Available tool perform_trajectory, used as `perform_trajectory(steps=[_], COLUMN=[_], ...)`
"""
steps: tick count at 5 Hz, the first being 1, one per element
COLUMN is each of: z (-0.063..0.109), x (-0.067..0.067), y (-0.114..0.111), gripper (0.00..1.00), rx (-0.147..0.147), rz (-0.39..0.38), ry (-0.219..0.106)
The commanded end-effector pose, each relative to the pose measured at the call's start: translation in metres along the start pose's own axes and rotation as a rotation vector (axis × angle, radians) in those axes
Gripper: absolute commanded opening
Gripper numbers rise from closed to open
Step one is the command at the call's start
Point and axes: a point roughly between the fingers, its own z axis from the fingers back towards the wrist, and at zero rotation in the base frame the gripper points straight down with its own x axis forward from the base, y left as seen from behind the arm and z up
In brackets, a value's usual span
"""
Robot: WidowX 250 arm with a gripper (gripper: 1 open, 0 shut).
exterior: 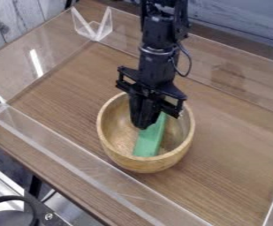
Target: Remove the green block from inside the brown bowl and put it on the table
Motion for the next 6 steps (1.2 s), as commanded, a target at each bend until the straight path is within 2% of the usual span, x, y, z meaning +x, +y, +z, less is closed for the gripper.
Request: perform_trajectory(steps=[1, 2, 6], z=[0.024, 0.030, 0.014], x=[0.005, 0.005, 0.011], y=[0.003, 0.002, 0.002], gripper=[1.00, 1.00, 1.00], rx=[-0.001, -0.005, -0.007], rz=[0.007, 0.005, 0.005], ry=[-0.077, -0.091, -0.066])
